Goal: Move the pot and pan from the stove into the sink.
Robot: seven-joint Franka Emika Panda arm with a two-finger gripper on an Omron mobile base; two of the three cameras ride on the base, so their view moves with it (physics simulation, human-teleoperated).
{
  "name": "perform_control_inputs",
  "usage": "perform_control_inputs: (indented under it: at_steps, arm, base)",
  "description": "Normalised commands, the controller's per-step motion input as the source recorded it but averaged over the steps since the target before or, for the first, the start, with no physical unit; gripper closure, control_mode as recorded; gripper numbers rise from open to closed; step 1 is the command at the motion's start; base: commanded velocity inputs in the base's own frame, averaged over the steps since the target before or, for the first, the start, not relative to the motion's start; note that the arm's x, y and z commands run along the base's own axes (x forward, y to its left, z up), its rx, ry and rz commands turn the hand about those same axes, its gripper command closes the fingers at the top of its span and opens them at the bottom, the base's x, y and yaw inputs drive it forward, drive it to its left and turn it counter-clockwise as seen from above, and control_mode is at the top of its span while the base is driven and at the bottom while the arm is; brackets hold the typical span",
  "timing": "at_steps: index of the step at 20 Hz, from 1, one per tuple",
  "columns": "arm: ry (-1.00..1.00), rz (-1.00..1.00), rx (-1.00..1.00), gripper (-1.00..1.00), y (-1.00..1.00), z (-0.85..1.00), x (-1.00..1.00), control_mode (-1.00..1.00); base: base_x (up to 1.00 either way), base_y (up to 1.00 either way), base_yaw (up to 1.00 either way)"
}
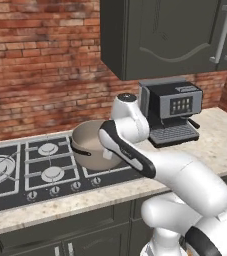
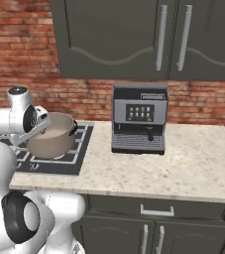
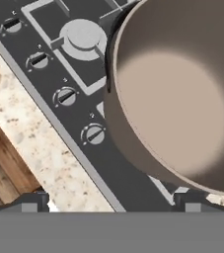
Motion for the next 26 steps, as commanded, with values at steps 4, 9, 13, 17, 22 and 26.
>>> perform_control_inputs:
  at_steps: [4, 9, 13, 17, 22, 26]
  arm:
    - [0.10, 0.03, -0.07, -1.00, 0.20, -0.18, 0.49, -1.00]
    - [0.04, 0.01, -0.05, -1.00, 0.09, -0.12, 0.19, -1.00]
    - [0.00, 0.00, 0.00, -1.00, 0.00, -0.03, 0.01, -1.00]
    - [0.03, 0.00, -0.03, -1.00, 0.01, -0.23, 0.06, -1.00]
    - [0.07, 0.01, -0.07, -1.00, 0.05, -0.30, 0.10, -1.00]
    - [0.06, 0.03, -0.05, -1.00, 0.06, -0.25, 0.25, -1.00]
  base:
    - [0.00, 0.00, 0.00]
    - [0.00, 0.00, 0.00]
    - [0.00, 0.00, 0.00]
    - [0.00, 0.00, 0.00]
    - [0.00, 0.00, 0.00]
    - [0.00, 0.00, 0.00]
